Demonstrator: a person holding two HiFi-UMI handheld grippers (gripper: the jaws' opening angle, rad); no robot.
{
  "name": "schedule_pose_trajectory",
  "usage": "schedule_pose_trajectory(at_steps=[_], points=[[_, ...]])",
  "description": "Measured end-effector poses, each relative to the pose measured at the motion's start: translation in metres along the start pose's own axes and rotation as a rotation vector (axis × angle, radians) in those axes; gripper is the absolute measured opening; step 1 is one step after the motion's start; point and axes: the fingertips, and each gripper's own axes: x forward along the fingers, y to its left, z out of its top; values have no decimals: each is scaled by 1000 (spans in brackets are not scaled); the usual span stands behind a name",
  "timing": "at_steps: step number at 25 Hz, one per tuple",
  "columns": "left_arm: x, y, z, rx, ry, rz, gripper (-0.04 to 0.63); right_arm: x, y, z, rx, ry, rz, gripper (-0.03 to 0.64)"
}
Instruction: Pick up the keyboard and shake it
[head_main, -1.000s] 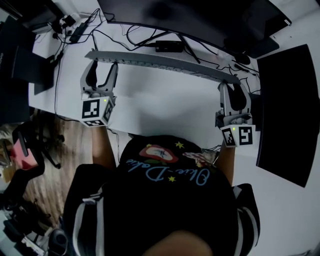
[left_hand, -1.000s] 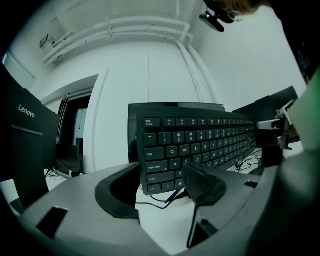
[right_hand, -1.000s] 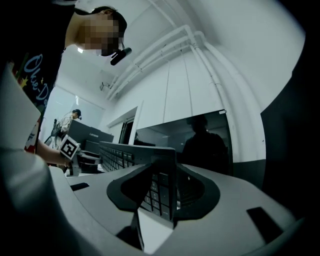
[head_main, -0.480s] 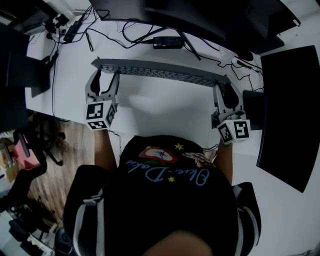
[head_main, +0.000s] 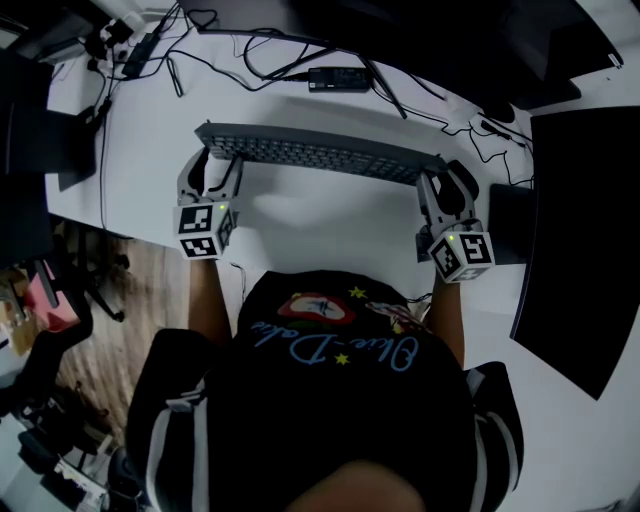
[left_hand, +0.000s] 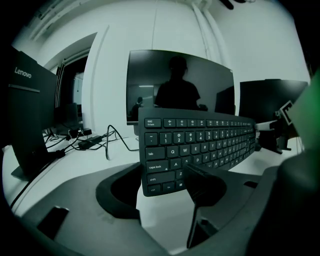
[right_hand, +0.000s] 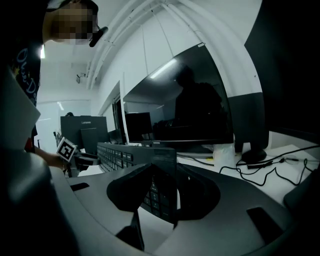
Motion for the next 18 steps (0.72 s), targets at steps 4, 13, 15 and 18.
schedule_pose_trajectory(at_steps=[4, 13, 15, 18], points=[[5, 0, -15, -9, 64, 2, 245, 7, -5, -19, 41, 58, 1, 140], [23, -6, -40, -46, 173, -42, 245, 25, -23, -39, 97, 170, -19, 140], [27, -8, -41, -48, 177, -51, 245, 29, -27, -42, 112, 187, -26, 140], [33, -8, -42, -54, 189, -70, 247, 35, -31, -47, 130, 205, -41, 140]])
